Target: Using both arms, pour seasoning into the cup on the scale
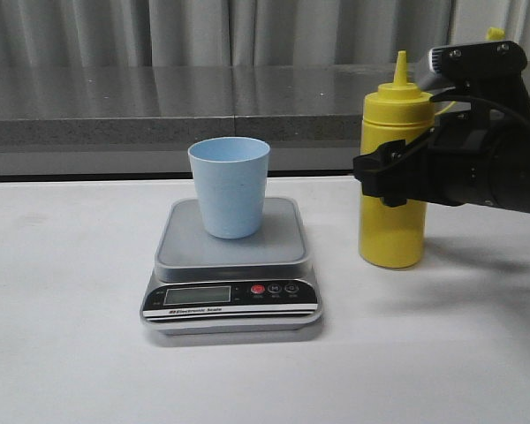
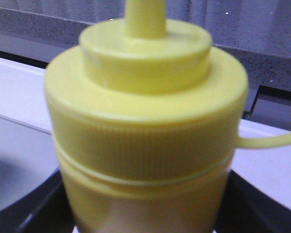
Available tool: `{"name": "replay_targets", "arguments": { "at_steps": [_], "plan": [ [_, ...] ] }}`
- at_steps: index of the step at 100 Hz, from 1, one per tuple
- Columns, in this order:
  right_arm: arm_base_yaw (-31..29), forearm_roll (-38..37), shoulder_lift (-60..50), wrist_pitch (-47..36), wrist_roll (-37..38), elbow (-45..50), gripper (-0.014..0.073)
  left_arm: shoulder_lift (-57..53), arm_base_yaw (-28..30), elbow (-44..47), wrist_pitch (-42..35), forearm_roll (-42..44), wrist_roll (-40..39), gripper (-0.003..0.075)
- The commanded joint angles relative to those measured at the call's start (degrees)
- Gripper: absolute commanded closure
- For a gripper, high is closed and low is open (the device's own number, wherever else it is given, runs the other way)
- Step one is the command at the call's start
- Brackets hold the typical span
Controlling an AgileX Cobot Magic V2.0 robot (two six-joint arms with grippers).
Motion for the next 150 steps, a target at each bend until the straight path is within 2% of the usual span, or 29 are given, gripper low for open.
{"name": "replay_targets", "arguments": {
  "at_steps": [1,23,35,67,122,136,150],
  "plan": [
    [-0.2,-0.5,-2.1,-4.7,0.2,-0.4,0.0256,0.4,0.0,-1.4,-4.2,-0.2,-0.3,0.074],
    [-0.2,-0.4,-2.1,-6.5,0.2,0.6,0.0025,0.4,0.0,-1.4,-4.2,-0.2,-0.3,0.074],
    [-0.2,-0.4,-2.1,-7.3,0.2,1.0,-0.0037,0.4,0.0,-1.4,-4.2,-0.2,-0.3,0.074],
    [-0.2,-0.4,-3.1,-5.9,0.2,1.8,-0.0042,0.4,0.0,-1.4,-4.2,-0.2,-0.3,0.074],
    [-0.2,4.8,-17.6,-5.5,0.2,14.9,-0.0041,0.4,0.0,-1.4,-4.2,-0.2,-0.3,0.074],
    [-0.2,6.9,-25.3,-0.6,-0.1,17.9,-0.0041,0.4,0.0,-1.4,-4.2,-0.2,-0.3,0.074],
    [-0.2,8.3,-34.7,10.7,-2.3,18.2,-0.0041,0.4,0.0,-1.4,-4.2,-0.2,-0.3,0.074]
  ]
}}
